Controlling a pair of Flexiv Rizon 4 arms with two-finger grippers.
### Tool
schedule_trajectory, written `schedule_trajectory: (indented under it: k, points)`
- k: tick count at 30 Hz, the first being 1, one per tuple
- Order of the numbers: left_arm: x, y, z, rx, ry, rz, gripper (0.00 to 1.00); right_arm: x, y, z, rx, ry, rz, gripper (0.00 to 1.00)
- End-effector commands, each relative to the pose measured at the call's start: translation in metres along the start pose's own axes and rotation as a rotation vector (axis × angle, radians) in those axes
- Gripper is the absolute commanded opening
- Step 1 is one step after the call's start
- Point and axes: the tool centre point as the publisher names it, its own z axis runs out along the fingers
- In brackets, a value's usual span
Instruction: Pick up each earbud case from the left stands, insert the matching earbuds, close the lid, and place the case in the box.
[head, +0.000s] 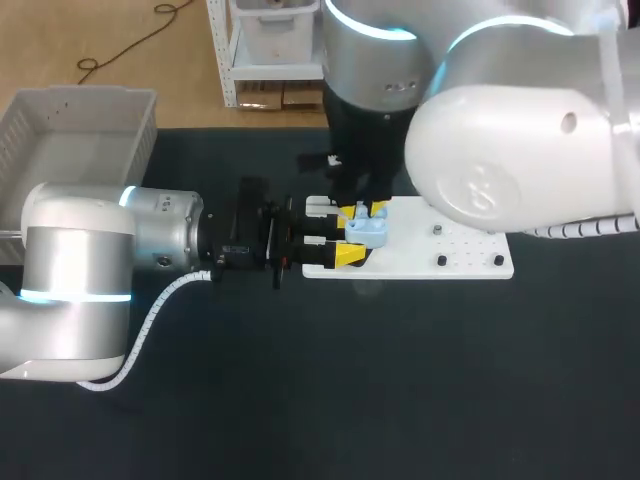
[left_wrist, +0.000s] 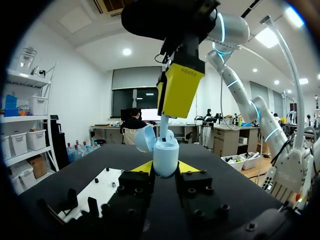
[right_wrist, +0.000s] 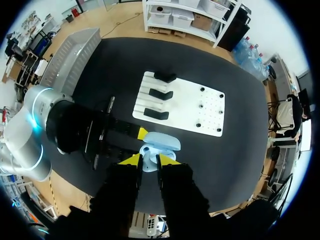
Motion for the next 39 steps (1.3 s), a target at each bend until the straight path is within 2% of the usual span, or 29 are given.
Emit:
schedule_trajectory:
  k: [1,12,24,39]
  points:
    - [0.0007,-0.0013,-0.0004,-0.005,-0.003,0.003,0.00,-0.0037,-0.0023,0.0026,-0.009,0.009,-0.001,0.00]
    - [0.0007,-0.0013,-0.0004,-0.005,-0.003,0.003,0.00,-0.0043,-0.0006,0.0059,-0.006,0.021,-0.010,0.00]
    - [0.0007,-0.0013,-0.0004,-0.005,-0.003,0.003,0.00,0.0001,0.0037,-0.0019,0.003,0.013,-0.015,0.00]
    - [0.0007,-0.0013,-0.0004,-0.005,-0.003,0.003,0.00,0.0020,0.0052,0.0046,-0.001,0.030,-0.012,0.00]
